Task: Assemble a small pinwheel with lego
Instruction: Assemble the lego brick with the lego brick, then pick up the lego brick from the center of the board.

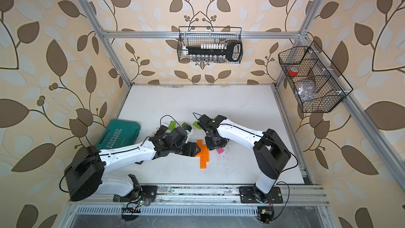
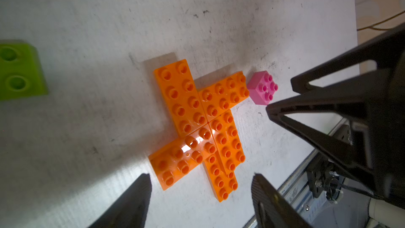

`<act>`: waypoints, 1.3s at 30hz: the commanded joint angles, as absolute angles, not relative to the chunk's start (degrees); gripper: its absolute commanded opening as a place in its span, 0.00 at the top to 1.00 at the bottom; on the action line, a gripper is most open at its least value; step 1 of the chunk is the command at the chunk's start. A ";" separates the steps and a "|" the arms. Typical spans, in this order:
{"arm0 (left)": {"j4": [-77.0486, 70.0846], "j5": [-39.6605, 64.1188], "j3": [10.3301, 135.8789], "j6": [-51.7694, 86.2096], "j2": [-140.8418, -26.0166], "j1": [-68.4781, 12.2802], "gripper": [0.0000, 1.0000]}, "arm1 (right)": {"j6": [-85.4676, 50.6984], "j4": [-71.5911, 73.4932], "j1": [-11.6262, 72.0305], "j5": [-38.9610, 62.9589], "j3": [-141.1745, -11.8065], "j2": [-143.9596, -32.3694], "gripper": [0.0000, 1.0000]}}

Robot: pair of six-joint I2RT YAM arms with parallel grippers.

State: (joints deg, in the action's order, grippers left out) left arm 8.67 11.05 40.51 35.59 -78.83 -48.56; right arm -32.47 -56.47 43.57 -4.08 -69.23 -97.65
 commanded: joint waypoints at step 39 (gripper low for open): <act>8.88 -1.64 45.62 38.28 -80.86 -57.83 0.27 | -19.74 -53.13 38.16 -1.34 -64.75 -103.45 0.69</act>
State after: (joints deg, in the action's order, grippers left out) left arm 8.54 -0.30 43.46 38.28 -80.40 -57.10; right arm -20.18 -52.90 38.44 -2.33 -65.34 -102.24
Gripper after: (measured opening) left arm 0.732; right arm 0.319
